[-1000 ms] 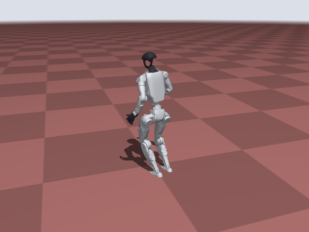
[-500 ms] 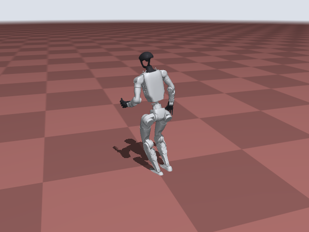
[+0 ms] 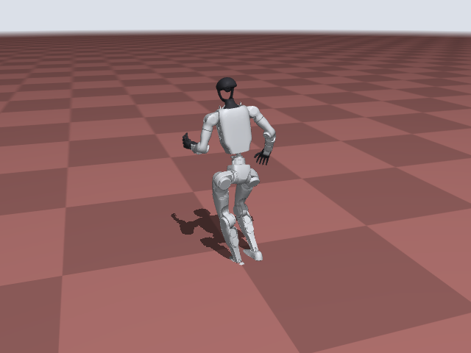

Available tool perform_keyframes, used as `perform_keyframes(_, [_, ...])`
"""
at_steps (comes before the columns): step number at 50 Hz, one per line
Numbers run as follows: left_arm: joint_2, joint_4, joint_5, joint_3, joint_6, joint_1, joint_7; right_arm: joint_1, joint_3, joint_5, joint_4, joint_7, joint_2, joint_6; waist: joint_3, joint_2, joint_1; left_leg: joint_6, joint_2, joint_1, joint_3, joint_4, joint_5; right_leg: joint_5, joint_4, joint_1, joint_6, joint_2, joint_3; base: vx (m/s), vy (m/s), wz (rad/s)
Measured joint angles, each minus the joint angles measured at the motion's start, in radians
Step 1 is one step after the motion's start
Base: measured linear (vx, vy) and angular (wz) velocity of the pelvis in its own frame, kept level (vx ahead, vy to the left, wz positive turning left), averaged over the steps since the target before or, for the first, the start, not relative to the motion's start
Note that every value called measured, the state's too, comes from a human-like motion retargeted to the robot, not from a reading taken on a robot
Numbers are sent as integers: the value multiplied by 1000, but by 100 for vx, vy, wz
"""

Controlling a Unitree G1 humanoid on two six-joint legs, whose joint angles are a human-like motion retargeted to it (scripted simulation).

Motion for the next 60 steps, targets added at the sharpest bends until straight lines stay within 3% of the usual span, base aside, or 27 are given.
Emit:
perform_keyframes(6, [30,13,-2,0,25,240,-100,-341,21,-52,-274,-83,-15,3,11,78,159,-2,156,-207,45,340,-99,-33,-252,70,-34,77,-90,-3,-8,-67])
perform_keyframes(12, [99,30,-74,-2,82,541,-265,-669,19,-90,-516,-103,-113,39,-6,177,365,6,333,-385,8,583,-151,59,-448,106,-31,217,-132,2,-4,-92])
perform_keyframes(20, [112,35,-212,-3,148,864,-449,-861,9,-99,-661,-85,-149,63,-45,210,472,22,360,-397,-18,575,-164,90,-500,134,-2,250,-120,7,4,-45])
perform_keyframes(26, [1,53,-211,-39,121,713,-352,-715,61,-55,-485,-101,-63,57,-47,191,393,48,291,-324,12,513,-218,2,-325,89,-9,193,-92,8,11,5])
perform_keyframes(30, [-87,106,-132,-89,76,371,-177,-498,175,-43,-187,-63,13,37,-30,149,295,69,203,-247,27,474,-263,-28,-40,19,-35,72,-148,9,12,31])
perform_keyframes(34, [-112,131,-117,-131,40,-46,-85,-271,317,-46,108,79,54,12,-9,112,185,63,119,-164,7,391,-262,-49,180,-50,-59,-11,-133,11,10,45])
perform_keyframes(38, [-80,125,-157,-150,2,-365,-76,-32,370,-38,183,245,-21,-27,-5,104,86,40,72,-71,-32,246,-221,-40,200,-92,-59,-23,-101,16,5,15])
perform_keyframes(43, [-17,112,-185,-167,-33,-542,-113,258,275,10,95,410,-181,-53,-28,114,17,16,78,19,-62,112,-179,-32,10,-72,-45,2,-97,18,-3,-32])
perform_keyframes(48, [19,137,-192,-171,-34,-507,-148,390,166,63,7,450,-247,-63,-46,99,14,-5,112,0,-63,193,-190,-59,-147,3,-47,22,-135,13,-14,-62])
perform_keyframes(52, [16,197,-187,-160,-17,-332,-166,309,126,86,-96,362,-242,-70,-17,111,79,-42,183,-119,-124,523,-217,-73,-197,62,-67,101,-162,5,-19,-107])
perform_keyframes(57, [-30,310,-156,-140,68,21,-225,-93,130,65,-223,101,-191,-52,50,186,214,-7,396,-340,-104,1074,-223,-106,-187,88,-116,243,-186,1,-15,-140])
perform_keyframes(60, [-44,370,-140,-129,141,263,-318,-419,139,34,-317,-29,-183,-33,70,241,305,34,493,-435,-113,1208,-232,-82,-246,114,-116,324,-174,4,-8,-142])
